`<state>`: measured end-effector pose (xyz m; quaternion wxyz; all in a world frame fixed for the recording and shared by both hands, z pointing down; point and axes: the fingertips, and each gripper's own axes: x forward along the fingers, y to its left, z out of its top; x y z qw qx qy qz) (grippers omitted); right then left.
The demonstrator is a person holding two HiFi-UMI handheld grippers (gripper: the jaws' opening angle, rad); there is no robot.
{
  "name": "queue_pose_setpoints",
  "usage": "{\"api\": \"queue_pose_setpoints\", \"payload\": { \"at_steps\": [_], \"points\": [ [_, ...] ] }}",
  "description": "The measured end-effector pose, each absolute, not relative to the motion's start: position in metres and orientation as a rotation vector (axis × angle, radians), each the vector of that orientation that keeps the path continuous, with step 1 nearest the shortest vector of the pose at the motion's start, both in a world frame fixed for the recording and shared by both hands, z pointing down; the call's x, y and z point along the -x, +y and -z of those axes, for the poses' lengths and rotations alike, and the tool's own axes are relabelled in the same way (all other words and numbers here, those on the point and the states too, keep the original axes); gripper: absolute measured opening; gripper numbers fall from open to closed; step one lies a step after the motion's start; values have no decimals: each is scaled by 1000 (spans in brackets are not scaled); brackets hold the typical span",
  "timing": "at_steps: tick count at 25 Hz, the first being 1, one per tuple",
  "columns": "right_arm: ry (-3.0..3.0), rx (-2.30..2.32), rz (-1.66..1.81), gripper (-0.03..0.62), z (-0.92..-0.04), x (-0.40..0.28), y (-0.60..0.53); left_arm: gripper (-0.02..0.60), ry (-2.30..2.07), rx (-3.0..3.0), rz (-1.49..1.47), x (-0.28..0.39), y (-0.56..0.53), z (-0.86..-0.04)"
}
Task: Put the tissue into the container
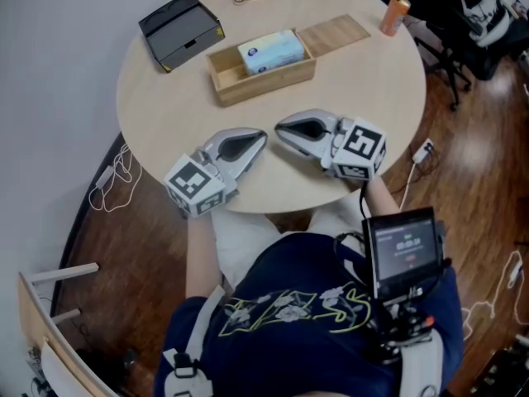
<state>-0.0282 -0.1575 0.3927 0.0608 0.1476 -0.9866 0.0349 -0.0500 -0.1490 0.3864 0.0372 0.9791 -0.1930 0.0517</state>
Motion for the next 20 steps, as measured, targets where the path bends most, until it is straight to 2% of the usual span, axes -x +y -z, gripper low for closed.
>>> {"api": "queue_pose_setpoints", "payload": {
  "at_steps": [3, 20],
  "points": [
    [-2953, -492, -125, 0, -398, 31, -164, 3, -575, -2963, -255, 45, -152, -399],
    [-2945, -516, -127, 0, -401, 33, -169, 3, -677, -2955, -194, 54, -164, -400]
  ]
}}
